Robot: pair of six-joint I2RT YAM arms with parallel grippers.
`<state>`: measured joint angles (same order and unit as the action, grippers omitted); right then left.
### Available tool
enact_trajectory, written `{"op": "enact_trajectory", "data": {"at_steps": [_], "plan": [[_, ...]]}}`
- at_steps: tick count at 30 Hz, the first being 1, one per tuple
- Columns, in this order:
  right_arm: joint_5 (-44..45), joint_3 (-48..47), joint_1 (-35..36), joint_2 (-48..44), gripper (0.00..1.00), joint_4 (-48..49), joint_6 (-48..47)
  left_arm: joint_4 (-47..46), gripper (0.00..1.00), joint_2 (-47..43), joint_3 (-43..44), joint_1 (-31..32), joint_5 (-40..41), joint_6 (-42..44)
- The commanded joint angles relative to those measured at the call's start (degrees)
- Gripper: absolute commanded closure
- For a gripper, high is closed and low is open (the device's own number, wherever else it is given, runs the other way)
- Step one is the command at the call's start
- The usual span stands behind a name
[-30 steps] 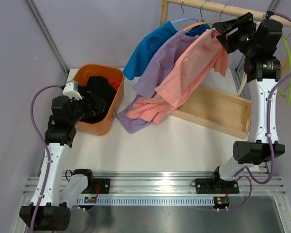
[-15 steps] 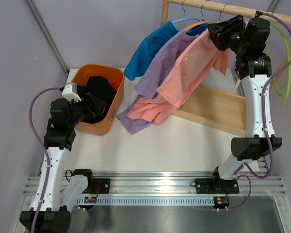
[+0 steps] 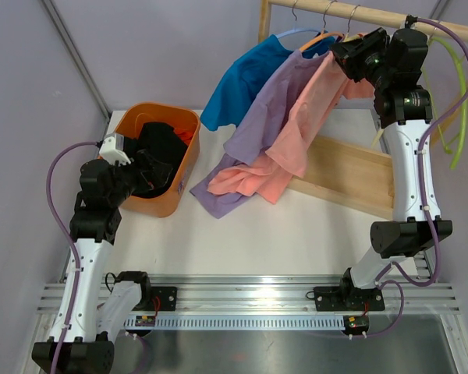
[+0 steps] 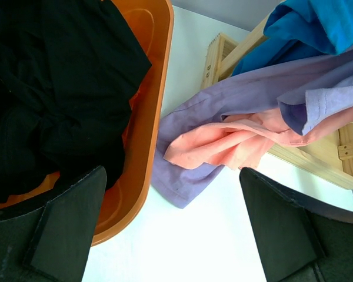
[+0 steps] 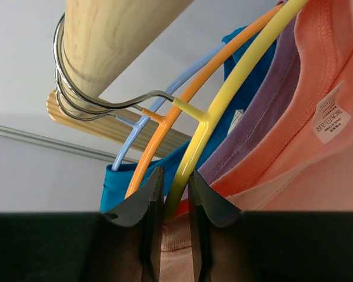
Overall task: Remove the t-shirt from the hanger
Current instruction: Grab a hanger with a tshirt on it with the right arm
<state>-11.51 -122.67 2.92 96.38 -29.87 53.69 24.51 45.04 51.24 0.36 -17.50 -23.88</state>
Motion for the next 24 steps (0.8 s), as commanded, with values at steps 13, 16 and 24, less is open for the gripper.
{"op": "enact_trajectory", "data": {"at_steps": [13,16,24], "plan": [[-2.99,-10.22,0.69,-3.12,1.0,0.78,-11.94,-2.71,0.01,-1.09,1.75,-0.18,-7.55,-0.47],[-4.31,-9.08,0.77,-4.26,1.0,0.77,-11.94,-3.24,0.01,-1.18,1.84,-0.18,-8.87,-0.99],[-9.23,-5.04,0.77,-8.04,1.0,0.07,-13.08,-4.12,0.01,-2.23,2.63,-0.01,-13.0,-0.82]]}}
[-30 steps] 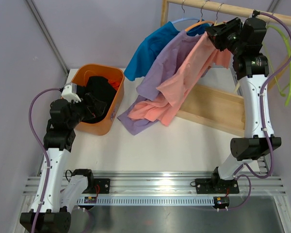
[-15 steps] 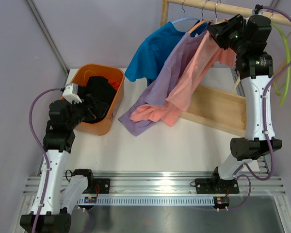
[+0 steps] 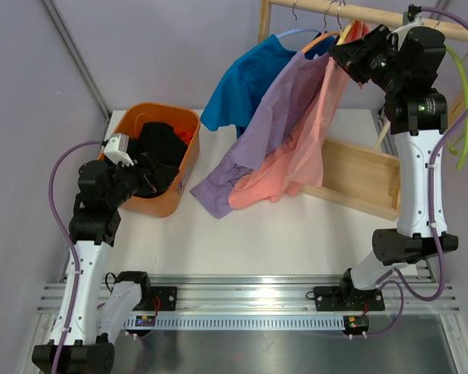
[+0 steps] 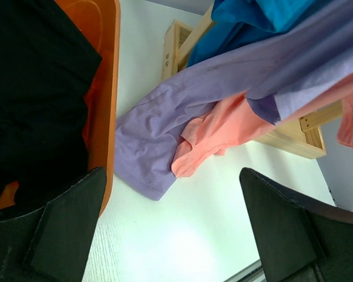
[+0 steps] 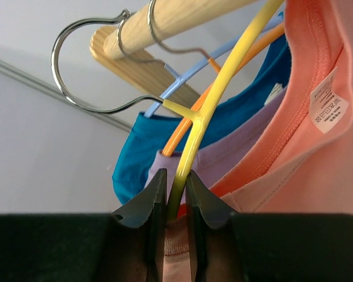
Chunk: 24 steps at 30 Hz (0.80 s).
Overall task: Remove the t-shirt from the hanger
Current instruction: Grab a hanger with a tshirt on it with the right arm, then pass the hanger from the right arm to the left
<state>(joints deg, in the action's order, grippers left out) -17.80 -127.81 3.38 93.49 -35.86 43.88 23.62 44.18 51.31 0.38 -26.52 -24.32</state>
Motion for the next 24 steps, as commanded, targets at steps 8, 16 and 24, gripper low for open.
{"op": "enact_trajectory", "data": {"at_steps": [8,16,24], "plan": [[-9.97,11.51,0.31,-14.82,1.0,2.91,-13.02,-2.78,0.01,-3.05,3.18,2.25,-9.42,0.5],[-16.99,30.74,0.31,-27.46,1.0,0.44,-21.46,-5.42,0.01,-1.74,5.81,19.0,-6.88,0.33],[-28.68,49.65,0.31,-43.98,1.0,2.89,-28.58,-17.02,0.01,2.83,6.26,40.46,6.89,-5.39]]}}
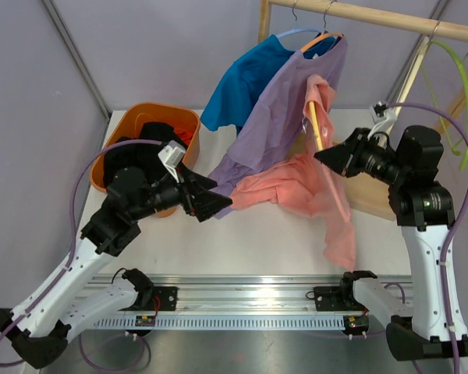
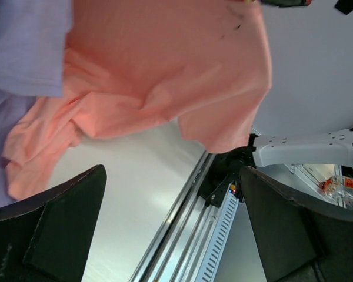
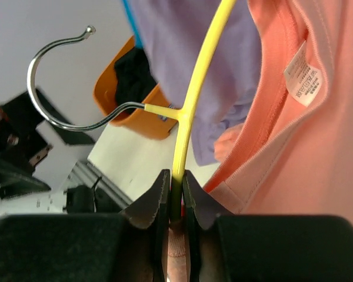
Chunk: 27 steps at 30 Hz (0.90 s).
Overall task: Remove the t-shirt from the hanger
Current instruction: Pass the hanger from the right arm to the left
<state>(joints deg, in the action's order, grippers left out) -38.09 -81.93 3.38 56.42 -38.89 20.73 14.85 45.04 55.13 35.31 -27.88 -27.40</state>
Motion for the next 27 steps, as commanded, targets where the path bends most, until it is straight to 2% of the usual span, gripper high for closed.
{"op": "enact_trajectory", "data": {"at_steps": [1,4,8,10,12,15,21,27], "plan": [[-13.45,7.89,0.23,-8.42,1.0,6.89,-6.13,-8.52,0.01,2.77,2.96,9.74,10.28,-2.14],[-20.34,13.26,0.31,-13.26,1.0,9.44,-7.55,-7.83,0.01,7.77,5.77,15.39,16.79,-1.95],[-21.67,16.36,0.23,-14.5,1.0,9.81,-6.58,-12.37,0.01,11.83,4.29,16.11,21.81,-10.55],[-24.82,17.85,0.31,-14.24,1.0,10.5,-5.88,-22.47,0.01,12.35,0.35,16.11,21.55,-15.46],[-27.38,19.96,0.31,-14.67,1.0,16.72,-1.24,-30.36,0.01,13.23,-0.99,16.11,21.38,-17.16],[-30.11,23.39,0.31,-15.46,1.0,25.08,4.13,-37.4,0.01,14.99,-1.61,16.11,21.03,-20.23],[-31.44,25.41,0.31,-15.11,1.0,30.45,8.8,-47.09,0.04,20.44,-0.82,16.11,20.5,-25.77],[-32.23,27.61,0.31,-15.12,1.0,35.29,12.31,-52.01,0.07,26.94,2.95,16.19,17.6,-30.43]]}}
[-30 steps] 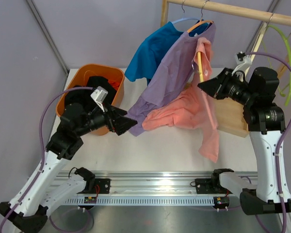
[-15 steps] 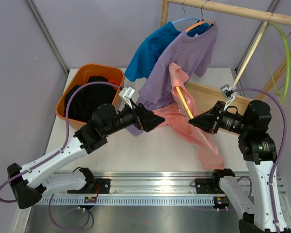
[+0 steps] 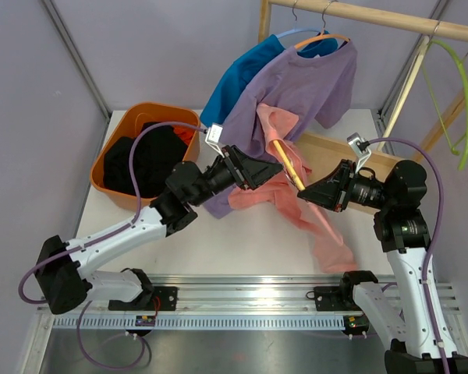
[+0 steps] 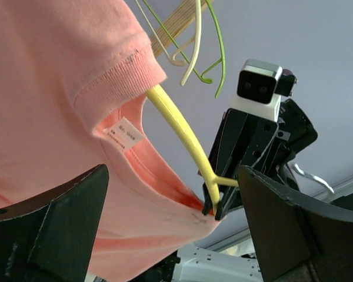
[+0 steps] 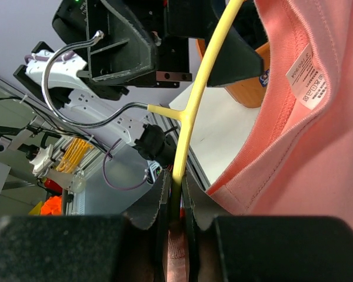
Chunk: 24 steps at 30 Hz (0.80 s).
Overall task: Remove the t-shirt from the hanger
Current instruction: Pass the hanger from the right arm to the left
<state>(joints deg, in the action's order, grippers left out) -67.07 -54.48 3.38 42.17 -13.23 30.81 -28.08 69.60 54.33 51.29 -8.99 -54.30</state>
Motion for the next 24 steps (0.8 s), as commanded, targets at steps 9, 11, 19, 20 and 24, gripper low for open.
{"op": "enact_trajectory", "data": {"at_steps": [9,11,19,20,24], "plan": [[-4.12,2.8,0.4,-1.21,1.0,12.0,3.38,-14.2,0.2,8.79,8.78,0.22,-3.93,-7.57],[-4.12,2.97,0.49,-1.39,1.0,12.62,3.47,-14.2,0.25,9.85,9.65,0.22,-3.84,-7.92],[-3.95,4.91,0.66,-1.74,1.0,15.69,4.43,-16.13,0.68,12.31,10.1,0.22,-5.59,-10.47],[-3.77,5.08,0.67,-1.74,1.0,15.96,4.78,-16.13,0.72,12.48,10.1,0.22,-5.6,-10.47],[-3.77,5.61,0.75,-1.66,1.0,15.96,4.44,-15.44,1.0,12.58,9.83,0.13,-6.73,-9.95]]}}
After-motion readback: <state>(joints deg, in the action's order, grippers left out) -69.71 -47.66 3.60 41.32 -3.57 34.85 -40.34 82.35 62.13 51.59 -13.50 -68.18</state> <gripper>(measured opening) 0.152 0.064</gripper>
